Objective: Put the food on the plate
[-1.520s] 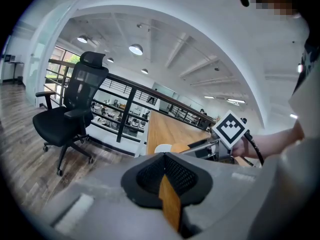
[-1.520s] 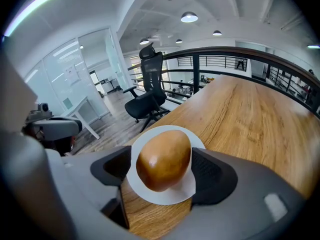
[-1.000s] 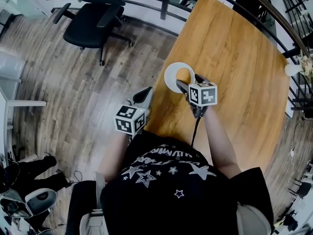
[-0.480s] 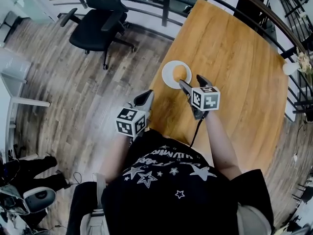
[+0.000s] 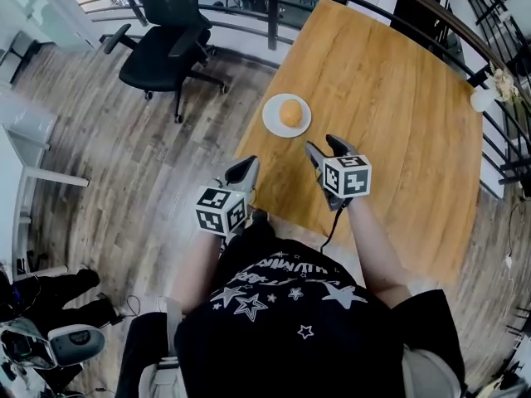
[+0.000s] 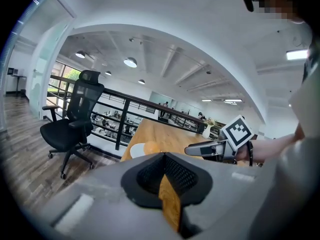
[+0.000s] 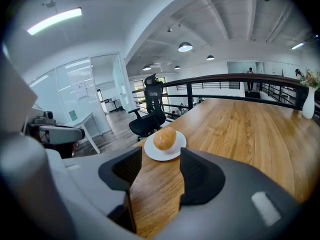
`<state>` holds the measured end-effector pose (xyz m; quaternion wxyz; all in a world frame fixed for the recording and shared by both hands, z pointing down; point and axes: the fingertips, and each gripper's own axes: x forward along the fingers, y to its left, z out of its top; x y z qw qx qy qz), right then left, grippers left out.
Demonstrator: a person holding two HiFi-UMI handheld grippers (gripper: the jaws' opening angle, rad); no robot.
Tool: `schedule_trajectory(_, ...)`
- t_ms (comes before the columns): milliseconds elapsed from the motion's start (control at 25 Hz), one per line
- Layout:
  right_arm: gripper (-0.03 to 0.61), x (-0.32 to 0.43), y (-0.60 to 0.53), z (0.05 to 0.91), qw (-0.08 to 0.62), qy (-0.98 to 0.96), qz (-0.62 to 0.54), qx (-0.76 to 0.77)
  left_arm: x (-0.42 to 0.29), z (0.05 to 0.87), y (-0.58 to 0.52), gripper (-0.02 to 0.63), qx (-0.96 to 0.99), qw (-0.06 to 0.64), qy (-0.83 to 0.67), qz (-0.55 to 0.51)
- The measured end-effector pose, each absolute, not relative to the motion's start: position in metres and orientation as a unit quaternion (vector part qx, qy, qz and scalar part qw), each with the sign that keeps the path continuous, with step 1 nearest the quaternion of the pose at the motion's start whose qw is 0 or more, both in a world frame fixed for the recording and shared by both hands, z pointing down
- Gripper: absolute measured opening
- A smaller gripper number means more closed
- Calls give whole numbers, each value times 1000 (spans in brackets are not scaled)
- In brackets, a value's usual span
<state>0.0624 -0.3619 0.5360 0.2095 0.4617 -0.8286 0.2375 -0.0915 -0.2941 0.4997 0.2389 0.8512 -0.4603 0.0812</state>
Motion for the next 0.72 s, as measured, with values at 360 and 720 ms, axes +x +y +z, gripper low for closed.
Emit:
schedule_trajectory(360, 153, 93, -296, 527, 184, -828, 239, 473, -63, 507, -240, 2, 850, 242, -459, 88)
schedule_trajectory(720, 67, 151, -236, 511, 174, -823, 225, 491, -20, 499, -188, 2, 857, 235, -449, 90)
